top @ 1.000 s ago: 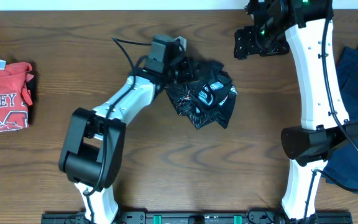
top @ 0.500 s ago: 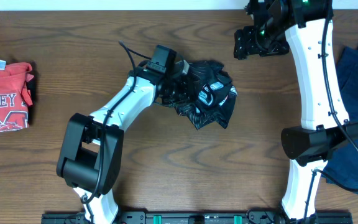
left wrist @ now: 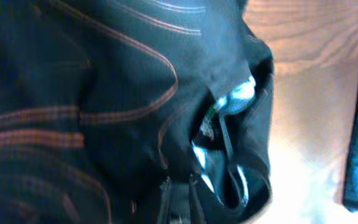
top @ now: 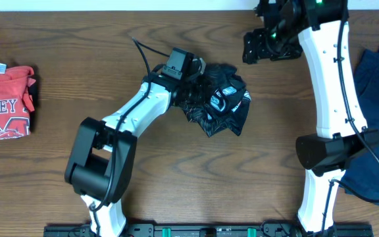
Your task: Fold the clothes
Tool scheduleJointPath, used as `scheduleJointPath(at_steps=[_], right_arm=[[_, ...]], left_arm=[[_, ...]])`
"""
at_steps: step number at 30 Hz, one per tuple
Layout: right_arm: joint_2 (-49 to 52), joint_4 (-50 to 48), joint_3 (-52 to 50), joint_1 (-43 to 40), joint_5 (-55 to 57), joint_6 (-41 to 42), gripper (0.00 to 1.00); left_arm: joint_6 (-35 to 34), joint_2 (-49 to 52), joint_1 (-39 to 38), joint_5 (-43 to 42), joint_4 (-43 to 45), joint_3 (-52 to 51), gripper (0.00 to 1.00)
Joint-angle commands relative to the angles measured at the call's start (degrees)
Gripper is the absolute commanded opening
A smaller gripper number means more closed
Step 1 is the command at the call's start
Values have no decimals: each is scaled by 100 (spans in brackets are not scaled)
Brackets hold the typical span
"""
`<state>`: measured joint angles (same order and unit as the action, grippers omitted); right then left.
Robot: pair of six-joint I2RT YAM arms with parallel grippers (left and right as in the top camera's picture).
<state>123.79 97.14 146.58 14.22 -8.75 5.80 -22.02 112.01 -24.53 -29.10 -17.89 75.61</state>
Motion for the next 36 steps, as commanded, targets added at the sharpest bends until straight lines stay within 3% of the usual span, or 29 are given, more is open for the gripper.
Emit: scheduleJointPath(at_steps=[1, 18, 19, 25, 28, 30, 31, 33, 36], right_arm=[[-46, 15, 105, 125, -74, -7, 79], [-46, 15, 105, 236, -72, 81, 79], [-46, 15, 105, 236, -72, 81, 79], [-44, 11, 103, 234, -2, 105, 84], [-13, -9, 44, 229, 291, 203, 77], [52, -9, -42, 223, 455, 216, 63], [92, -20, -111, 216, 470, 243, 64], [168, -63, -273, 212, 470, 249, 82], [260, -192, -586, 208, 466, 249, 83]], left_arm=[[33, 415, 2, 175, 275, 76, 15], [-166, 848, 13, 584, 1088, 544, 17], [-166, 848, 13, 584, 1130, 595, 22], [-293, 848, 13, 726, 1447, 879, 29], [-295, 848, 39, 909, 1344, 914, 29], [-291, 848, 127, 931, 1049, 914, 30], [-291, 841, 195, 931, 887, 914, 29], [-291, 813, 409, 929, 525, 914, 31], [-291, 693, 809, 927, -52, 911, 33]])
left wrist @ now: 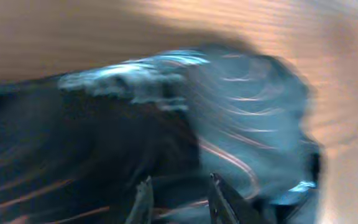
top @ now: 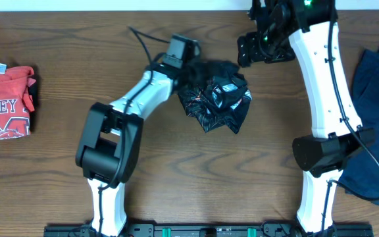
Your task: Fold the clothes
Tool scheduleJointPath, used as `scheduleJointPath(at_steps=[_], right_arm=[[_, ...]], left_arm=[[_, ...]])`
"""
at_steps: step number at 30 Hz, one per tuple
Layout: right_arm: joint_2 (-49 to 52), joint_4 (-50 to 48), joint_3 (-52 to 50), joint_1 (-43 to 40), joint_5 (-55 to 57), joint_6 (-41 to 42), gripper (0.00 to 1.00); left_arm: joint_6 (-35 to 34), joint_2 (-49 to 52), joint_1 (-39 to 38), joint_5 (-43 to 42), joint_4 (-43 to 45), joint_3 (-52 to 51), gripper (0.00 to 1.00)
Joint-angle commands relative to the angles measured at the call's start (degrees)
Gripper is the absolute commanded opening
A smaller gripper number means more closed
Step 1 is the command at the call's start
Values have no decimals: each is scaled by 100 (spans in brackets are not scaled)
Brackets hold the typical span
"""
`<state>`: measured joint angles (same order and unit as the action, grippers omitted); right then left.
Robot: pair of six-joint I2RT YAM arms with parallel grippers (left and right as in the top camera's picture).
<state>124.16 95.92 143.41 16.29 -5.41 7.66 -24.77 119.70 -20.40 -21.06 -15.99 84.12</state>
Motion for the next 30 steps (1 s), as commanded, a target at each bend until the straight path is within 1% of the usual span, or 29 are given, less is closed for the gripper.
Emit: scheduleJointPath(at_steps=[1, 3, 4, 5, 6, 9, 12, 16, 18, 20, 22, 26, 30], right_arm=[[243, -125, -376, 0, 131, 63, 83], [262, -299, -662, 2, 133, 63, 81], [262, -424, -846, 4, 129, 63, 79], [262, -621, -1097, 9, 131, 63, 80], [262, -758, -1268, 15, 129, 66, 80], [262, -1294, -1845, 20, 39, 63, 80], [282, -1812, -2339, 17, 33, 63, 74], [501, -2256, -2564, 22, -92, -11, 62], [660, -2430, -2564, 35, -111, -4, 61], [826, -2618, -2564, 48, -208, -2, 63], [1003, -2826, -2564, 63, -369, -2, 61], [1281, -3195, -2564, 125, -542, 13, 50], [1366, -3484, -2564, 216, -542, 52, 45]], left_arm=[[-9, -142, 538, 122, -452, 61, 33], [129, -269, 769, 101, -822, 61, 33], [238, -356, 881, 98, -1047, 61, 36], [378, -461, 964, 98, -1279, 61, 39], [466, -516, 988, 103, -1392, 61, 43], [809, -684, 988, 101, -1718, 61, 47], [938, -708, 883, 98, -1943, 61, 54], [975, -704, 704, 98, -2070, 50, 55], [975, -704, 605, 98, -2068, 50, 56], [973, -704, 516, 98, -2070, 50, 57], [973, -704, 455, 101, -2094, 50, 57], [973, -704, 435, 98, -2133, 50, 59], [973, -704, 435, 101, -2210, 50, 59]])
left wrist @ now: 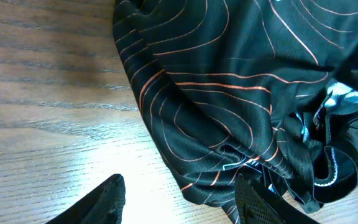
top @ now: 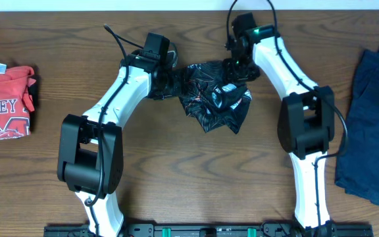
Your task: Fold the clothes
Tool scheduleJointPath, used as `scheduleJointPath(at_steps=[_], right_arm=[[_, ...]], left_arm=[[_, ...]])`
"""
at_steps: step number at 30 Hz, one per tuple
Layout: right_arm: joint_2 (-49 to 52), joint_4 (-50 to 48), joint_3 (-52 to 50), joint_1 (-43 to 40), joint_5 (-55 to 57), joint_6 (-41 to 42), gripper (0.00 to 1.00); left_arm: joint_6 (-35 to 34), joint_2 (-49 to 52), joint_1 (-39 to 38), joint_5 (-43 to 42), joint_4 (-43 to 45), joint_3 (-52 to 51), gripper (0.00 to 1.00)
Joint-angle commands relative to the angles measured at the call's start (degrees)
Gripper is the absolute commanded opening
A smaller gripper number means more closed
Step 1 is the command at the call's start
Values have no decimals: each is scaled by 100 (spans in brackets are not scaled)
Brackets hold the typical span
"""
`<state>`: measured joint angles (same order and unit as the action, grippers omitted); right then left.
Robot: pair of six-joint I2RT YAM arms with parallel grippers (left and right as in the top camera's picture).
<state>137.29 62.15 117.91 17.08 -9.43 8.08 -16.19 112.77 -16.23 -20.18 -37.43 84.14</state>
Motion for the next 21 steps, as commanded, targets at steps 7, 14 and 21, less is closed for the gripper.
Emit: scheduleJointPath(at_steps=[7, 14, 21], right_arm=[[46, -566, 39, 234, -140, 476, 3], [28, -520, 404, 170, -136, 549, 1], [26, -175, 1373, 81, -133, 555, 1]], left_arm=[[114, -11, 17, 13, -153, 48, 59], [114, -11, 17, 13, -162, 48, 59], [114, -11, 17, 13, -179, 48, 59]])
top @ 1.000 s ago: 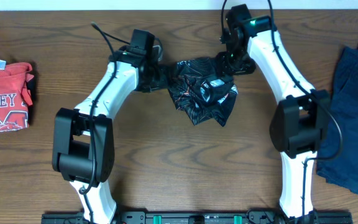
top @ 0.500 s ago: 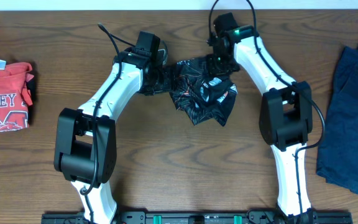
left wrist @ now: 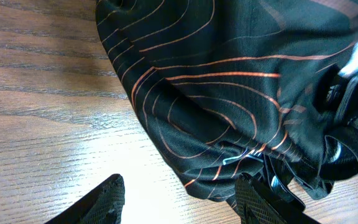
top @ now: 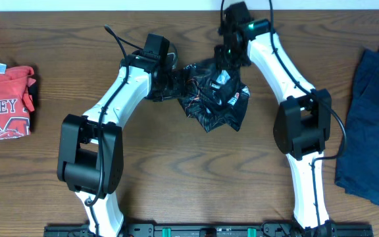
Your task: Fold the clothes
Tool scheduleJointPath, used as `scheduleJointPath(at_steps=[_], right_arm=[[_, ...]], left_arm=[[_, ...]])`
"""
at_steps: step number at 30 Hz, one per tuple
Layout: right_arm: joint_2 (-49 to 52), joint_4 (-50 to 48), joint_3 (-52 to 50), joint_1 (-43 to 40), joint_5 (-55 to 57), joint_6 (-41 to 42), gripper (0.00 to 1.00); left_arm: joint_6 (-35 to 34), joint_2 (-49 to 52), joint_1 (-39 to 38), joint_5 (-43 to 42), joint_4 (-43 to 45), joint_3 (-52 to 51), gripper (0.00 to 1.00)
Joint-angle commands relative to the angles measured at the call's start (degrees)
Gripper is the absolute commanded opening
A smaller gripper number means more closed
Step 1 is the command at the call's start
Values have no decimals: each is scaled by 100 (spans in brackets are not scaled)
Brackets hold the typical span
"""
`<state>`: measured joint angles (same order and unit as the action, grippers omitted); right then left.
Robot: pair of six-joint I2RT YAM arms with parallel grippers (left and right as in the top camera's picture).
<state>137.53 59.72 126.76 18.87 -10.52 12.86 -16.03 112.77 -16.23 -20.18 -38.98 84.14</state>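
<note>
A crumpled black garment point(top: 210, 99) with thin orange lines lies in a heap at the table's middle back. My left gripper point(top: 170, 83) is at its left edge, open wide. In the left wrist view the left gripper point(left wrist: 182, 202) has its fingers point(left wrist: 107, 198) spread over bare wood, and the garment point(left wrist: 229, 93) hem reaches down by the right finger. My right gripper point(top: 227, 62) is on the garment's back edge. Fabric with a white label point(top: 224, 79) is drawn up to it, so it looks shut on the cloth.
A folded red shirt point(top: 4, 102) with white lettering lies at the far left edge. A dark blue garment point(top: 372, 125) is spread at the far right. The wooden table point(top: 176, 171) shows bare in front of the heap.
The right gripper has shifted a little back and left, and the garment's labelled part now sits higher, up against it. The left gripper stays open at the same left edge.
At first the left gripper was pressed into the garment's left side and the right arm was held off at the back. Then the left gripper was at the back-left edge with its jaws narrow. Later it stood open there and the right gripper had come down onto the garment's back edge.
</note>
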Motion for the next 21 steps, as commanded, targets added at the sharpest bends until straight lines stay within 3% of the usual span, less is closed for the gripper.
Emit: scheduleJointPath(at_steps=[1, 12, 18, 19, 20, 21], right_arm=[[2, 111, 643, -127, -26, 79, 1], [22, -343, 953, -319, 74, 81, 2], [22, -595, 953, -341, 918, 85, 18], [22, -549, 953, -348, 999, 90, 31], [22, -496, 953, -361, 1043, 120, 59], [22, -433, 953, -367, 1058, 151, 79]], left_arm=[[98, -11, 17, 13, -31, 48, 60], [98, -11, 17, 13, -197, 48, 60], [98, -11, 17, 13, -199, 48, 59], [98, -11, 17, 13, -199, 48, 59], [98, -11, 17, 13, -199, 48, 59], [98, -11, 17, 13, -199, 48, 60]])
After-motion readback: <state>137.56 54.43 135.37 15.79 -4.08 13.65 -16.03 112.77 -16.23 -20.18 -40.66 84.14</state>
